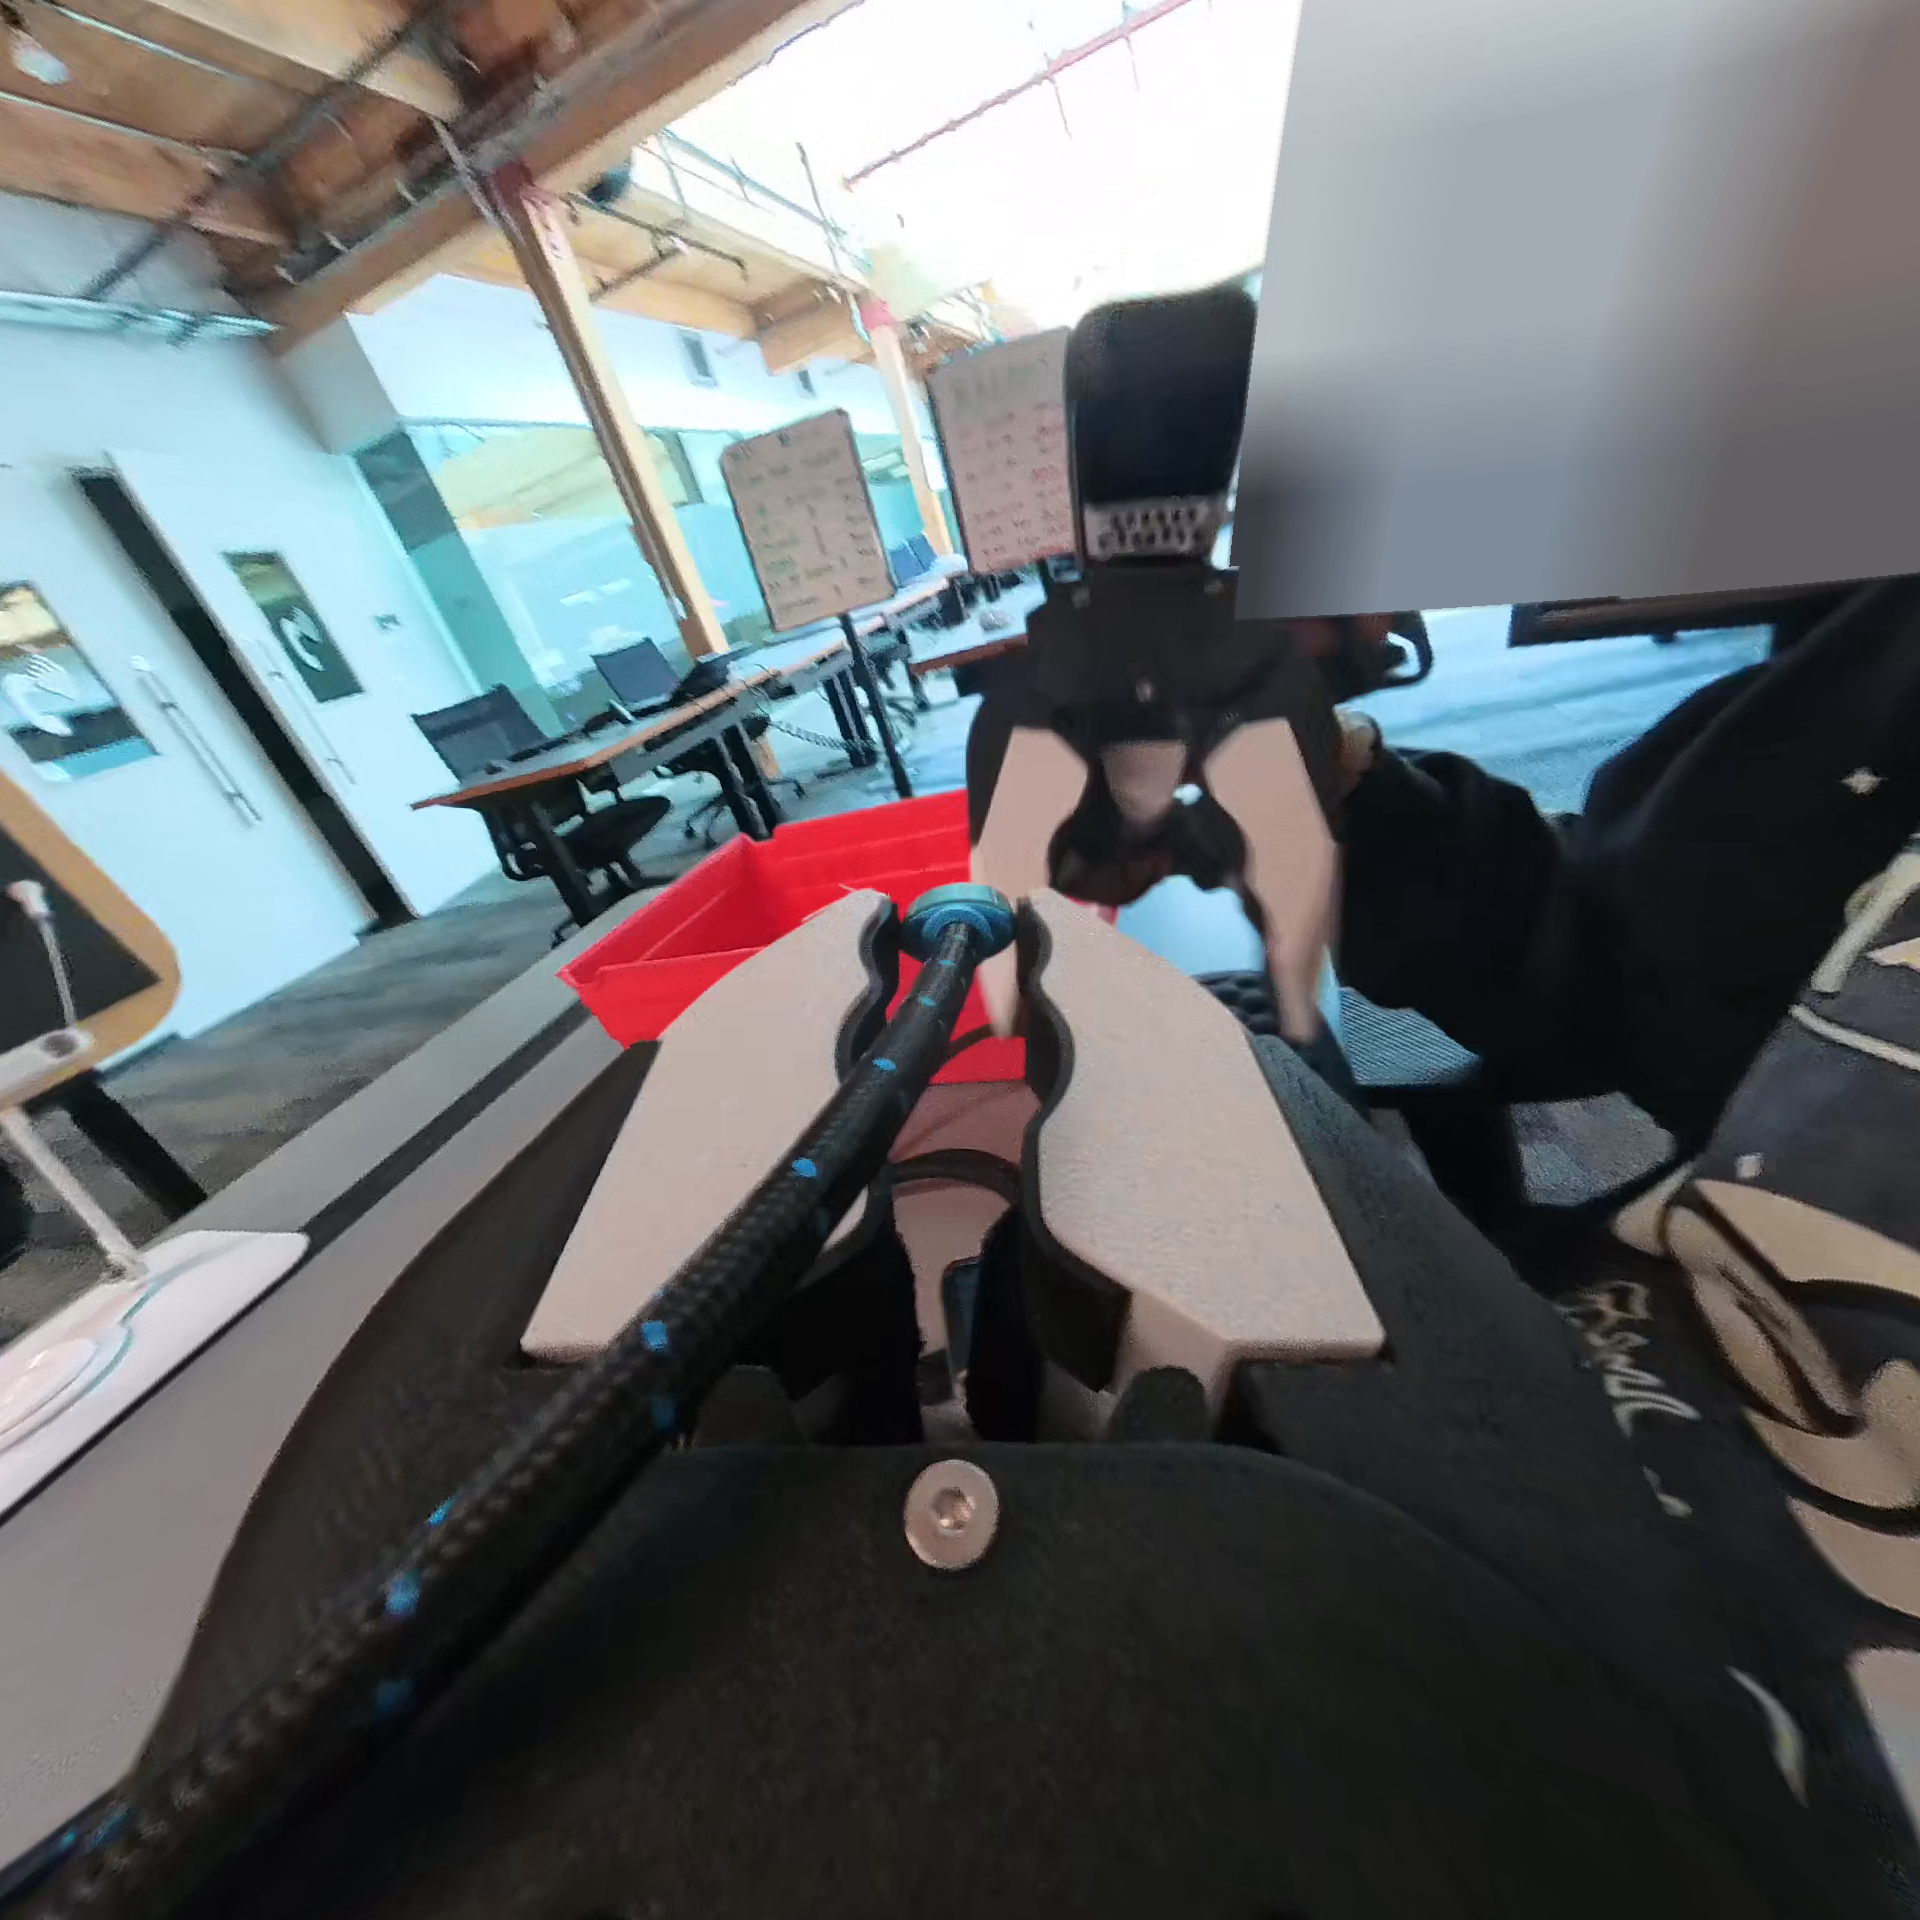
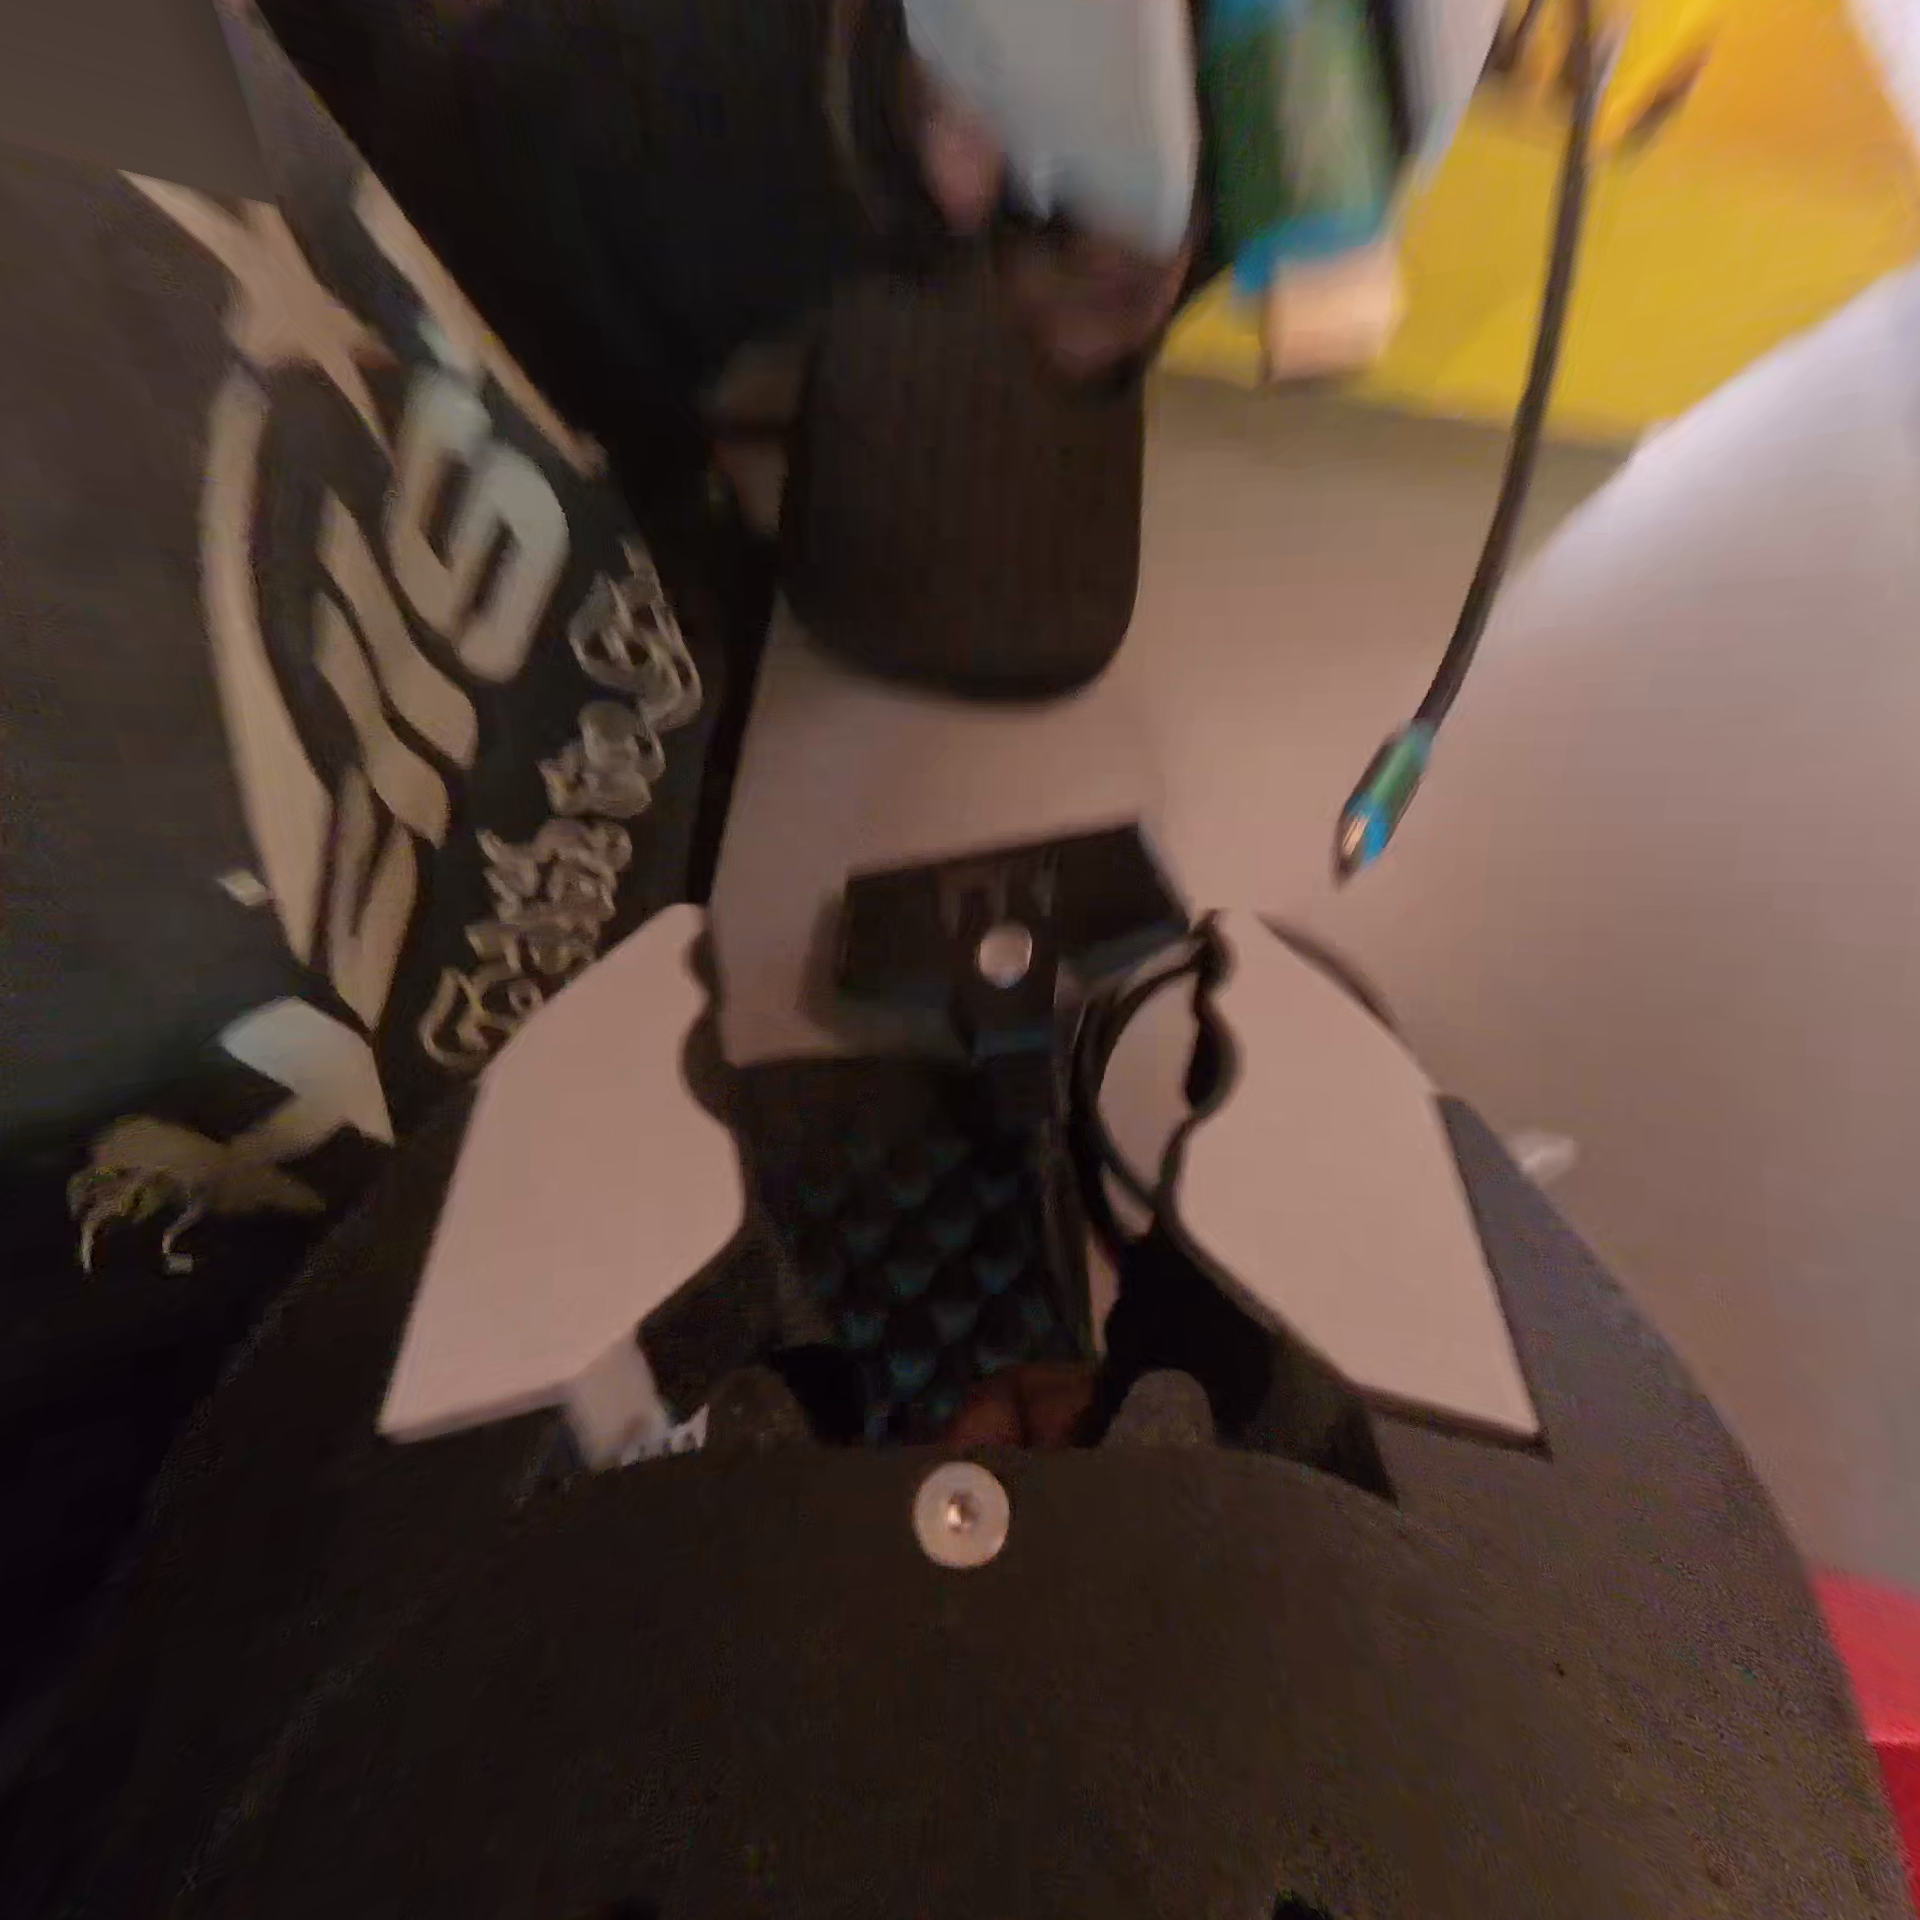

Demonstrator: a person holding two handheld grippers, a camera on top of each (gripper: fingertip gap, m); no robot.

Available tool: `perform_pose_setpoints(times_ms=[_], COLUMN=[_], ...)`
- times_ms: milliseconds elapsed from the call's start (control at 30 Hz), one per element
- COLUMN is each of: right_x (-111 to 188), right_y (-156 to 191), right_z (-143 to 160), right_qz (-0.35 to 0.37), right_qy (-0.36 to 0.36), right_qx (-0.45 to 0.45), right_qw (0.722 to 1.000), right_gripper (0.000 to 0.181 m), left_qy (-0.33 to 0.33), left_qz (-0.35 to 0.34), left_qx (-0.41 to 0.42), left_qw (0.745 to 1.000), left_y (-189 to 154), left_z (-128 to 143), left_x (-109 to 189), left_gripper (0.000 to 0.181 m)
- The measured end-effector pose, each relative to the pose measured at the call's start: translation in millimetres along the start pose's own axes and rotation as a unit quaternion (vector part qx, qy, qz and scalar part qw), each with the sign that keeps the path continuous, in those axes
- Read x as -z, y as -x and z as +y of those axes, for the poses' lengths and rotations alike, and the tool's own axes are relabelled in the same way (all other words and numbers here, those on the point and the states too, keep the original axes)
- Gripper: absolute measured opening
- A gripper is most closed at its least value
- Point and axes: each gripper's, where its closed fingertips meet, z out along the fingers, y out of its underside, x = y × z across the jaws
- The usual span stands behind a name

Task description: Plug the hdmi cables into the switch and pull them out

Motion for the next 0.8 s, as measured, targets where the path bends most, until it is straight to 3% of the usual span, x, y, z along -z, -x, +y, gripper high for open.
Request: perform_pose_setpoints(times_ms=[100, 233, 333, 367, 500, 667, 800], right_x=[-27, -51, -66, -71, -73, -46, -37], right_y=[-6, -18, -23, -22, -20, -10, -4], right_z=[43, 61, 71, 75, 60, 17, 10], right_qz=[0.007, 0.032, 0.028, 0.022, 0.009, -0.025, -0.051], right_qy=[0.105, 0.135, 0.153, 0.162, 0.095, -0.05, -0.079], right_qx=[-0.019, -0.004, 0.025, 0.038, 0.08, 0.053, 0.041], right_qw=[0.994, 0.99, 0.987, 0.986, 0.992, 0.997, 0.995], right_gripper=[0.097, 0.073, 0.058, 0.045, 0.042, 0.042, 0.042], left_qy=[-0.026, -0.019, -0.025, -0.026, -0.005, 0.004, -0.001], left_qz=[-0.015, -0.025, -0.032, -0.034, -0.042, -0.021, 0.005], left_qx=[-0.022, -0.003, -0.01, -0.007, -0.008, -0.037, -0.05], left_qw=[0.999, 1.0, 0.999, 0.999, 0.999, 0.999, 0.999], left_y=[2, 1, 2, 4, 8, -3, -13], left_z=[18, 45, 45, 45, 53, 56, 55], left_x=[7, 23, 34, 35, 36, 34, 33], left_gripper=[0.021, 0.021, 0.021, 0.021, 0.021, 0.021, 0.021])
